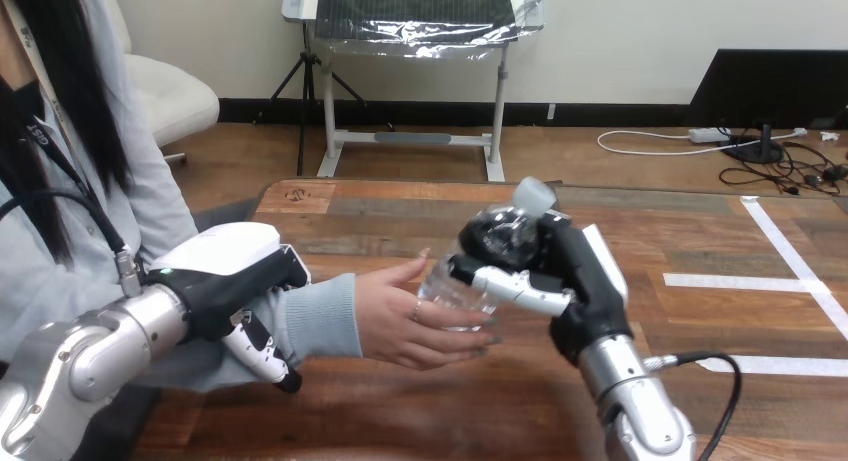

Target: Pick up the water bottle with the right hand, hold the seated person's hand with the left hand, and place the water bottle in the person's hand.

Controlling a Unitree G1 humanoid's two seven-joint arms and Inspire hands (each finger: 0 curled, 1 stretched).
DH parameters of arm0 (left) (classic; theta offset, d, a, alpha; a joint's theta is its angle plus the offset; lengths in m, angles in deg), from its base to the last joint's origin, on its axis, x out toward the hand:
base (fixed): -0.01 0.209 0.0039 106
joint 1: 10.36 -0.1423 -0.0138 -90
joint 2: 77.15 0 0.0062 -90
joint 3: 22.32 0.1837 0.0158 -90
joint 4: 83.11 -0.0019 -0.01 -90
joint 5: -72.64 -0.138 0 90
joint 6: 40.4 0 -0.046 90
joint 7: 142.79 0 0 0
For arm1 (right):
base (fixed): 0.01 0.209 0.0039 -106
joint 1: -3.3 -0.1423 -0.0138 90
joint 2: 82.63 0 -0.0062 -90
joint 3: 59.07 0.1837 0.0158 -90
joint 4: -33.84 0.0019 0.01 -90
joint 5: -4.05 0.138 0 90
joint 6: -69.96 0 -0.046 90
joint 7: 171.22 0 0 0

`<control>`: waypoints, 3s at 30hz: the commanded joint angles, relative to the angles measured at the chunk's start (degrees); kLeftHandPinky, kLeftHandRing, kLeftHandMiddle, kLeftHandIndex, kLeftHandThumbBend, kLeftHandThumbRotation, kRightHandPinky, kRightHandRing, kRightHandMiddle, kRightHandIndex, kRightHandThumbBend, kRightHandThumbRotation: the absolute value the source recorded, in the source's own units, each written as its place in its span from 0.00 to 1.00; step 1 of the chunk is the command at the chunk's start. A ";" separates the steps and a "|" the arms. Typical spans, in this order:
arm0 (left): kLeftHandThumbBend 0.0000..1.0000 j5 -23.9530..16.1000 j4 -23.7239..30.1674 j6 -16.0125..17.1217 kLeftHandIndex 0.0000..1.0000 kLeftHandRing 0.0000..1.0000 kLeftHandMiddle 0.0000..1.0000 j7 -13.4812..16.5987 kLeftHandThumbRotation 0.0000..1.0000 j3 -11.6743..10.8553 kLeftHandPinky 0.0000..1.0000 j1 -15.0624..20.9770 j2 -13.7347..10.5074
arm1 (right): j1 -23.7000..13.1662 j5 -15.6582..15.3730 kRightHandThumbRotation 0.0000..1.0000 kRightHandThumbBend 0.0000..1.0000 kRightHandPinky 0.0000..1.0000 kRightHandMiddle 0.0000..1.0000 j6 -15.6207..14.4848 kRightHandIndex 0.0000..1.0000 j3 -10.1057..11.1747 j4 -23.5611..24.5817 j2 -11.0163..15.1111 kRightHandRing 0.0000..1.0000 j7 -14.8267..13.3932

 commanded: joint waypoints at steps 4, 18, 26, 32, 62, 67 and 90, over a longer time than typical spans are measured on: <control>0.81 0.87 5.10 0.62 0.30 0.24 0.30 0.09 0.00 -0.78 0.18 8.59 0.66 | -7.00 -0.48 0.00 0.74 0.33 0.48 3.62 0.48 -0.31 -0.35 -1.37 0.40 -0.95; 0.81 0.86 5.93 -1.75 0.30 0.23 0.29 -2.17 0.00 -0.55 0.17 9.94 1.89 | -6.23 -1.72 0.00 0.75 0.33 0.47 3.88 0.48 -1.00 -0.75 -2.90 0.39 -1.35; 0.81 0.67 6.19 -2.22 0.29 0.22 0.28 -2.64 0.00 -0.49 0.16 10.46 2.42 | -5.51 -2.51 0.00 0.75 0.33 0.47 4.41 0.48 -1.79 -0.17 -3.47 0.39 -1.82; 0.80 0.51 6.29 -2.46 0.28 0.22 0.28 -2.93 0.00 -0.45 0.16 10.73 2.62 | -5.16 -2.86 0.00 0.76 0.33 0.47 4.61 0.48 -2.30 0.37 -3.70 0.39 -2.22; 0.80 0.46 5.98 -3.37 0.29 0.23 0.29 -3.13 0.00 -0.44 0.17 10.60 3.02 | -4.87 -2.20 0.00 0.76 0.33 0.48 3.26 0.48 -2.34 2.33 -4.00 0.40 -2.78; 0.80 0.35 5.90 -3.55 0.29 0.22 0.28 -3.15 0.00 -0.34 0.17 10.50 3.05 | -4.87 -2.25 0.00 0.76 0.34 0.48 2.99 0.48 -2.25 2.44 -3.79 0.40 -2.98; 0.83 -0.13 7.02 -3.48 0.36 0.28 0.35 -2.26 0.00 -0.64 0.21 8.87 2.49 | -5.04 -0.60 0.00 0.75 0.34 0.48 2.36 0.49 -1.90 2.30 -3.06 0.40 -1.72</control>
